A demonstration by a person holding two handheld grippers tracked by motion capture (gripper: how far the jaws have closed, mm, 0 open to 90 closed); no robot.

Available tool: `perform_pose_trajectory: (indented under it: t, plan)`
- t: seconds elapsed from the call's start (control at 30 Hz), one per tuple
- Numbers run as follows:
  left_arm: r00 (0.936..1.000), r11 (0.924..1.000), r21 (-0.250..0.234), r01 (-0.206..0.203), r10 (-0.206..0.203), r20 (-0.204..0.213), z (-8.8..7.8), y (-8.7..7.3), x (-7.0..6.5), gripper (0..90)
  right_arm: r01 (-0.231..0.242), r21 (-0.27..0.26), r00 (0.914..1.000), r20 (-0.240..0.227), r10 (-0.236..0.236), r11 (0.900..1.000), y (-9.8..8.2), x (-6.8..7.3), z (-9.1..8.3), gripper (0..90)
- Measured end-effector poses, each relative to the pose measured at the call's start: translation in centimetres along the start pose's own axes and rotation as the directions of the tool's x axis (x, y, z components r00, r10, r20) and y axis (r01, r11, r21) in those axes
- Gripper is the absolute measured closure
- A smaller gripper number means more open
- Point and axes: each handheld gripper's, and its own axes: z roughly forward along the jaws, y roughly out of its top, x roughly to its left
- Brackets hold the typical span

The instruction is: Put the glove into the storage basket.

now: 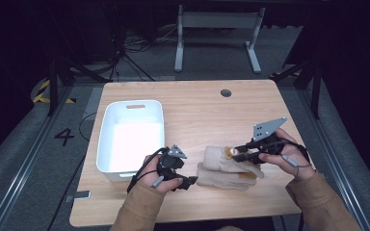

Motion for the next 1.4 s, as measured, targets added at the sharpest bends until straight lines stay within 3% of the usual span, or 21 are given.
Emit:
perform_pose_trajectory:
  t: [0.57, 1.4]
  plan:
    - [1.0000, 1.0000, 0.000, -0.004, 0.004, 0.002, 0.1, 0.2, 0.0, 29.4, 0.015, 0.045, 0.9984, -0.055, -0.013, 0.999, 0.1, 1.0, 2.2, 67.9]
    - [0.9996, 0.9998, 0.006, -0.021, 0.021, 0.018, 0.7, 0.8, -0.1, 29.5, -0.002, 0.149, 0.9989, -0.046, 0.009, 0.989, -1.2, 1.6, 4.0, 65.0]
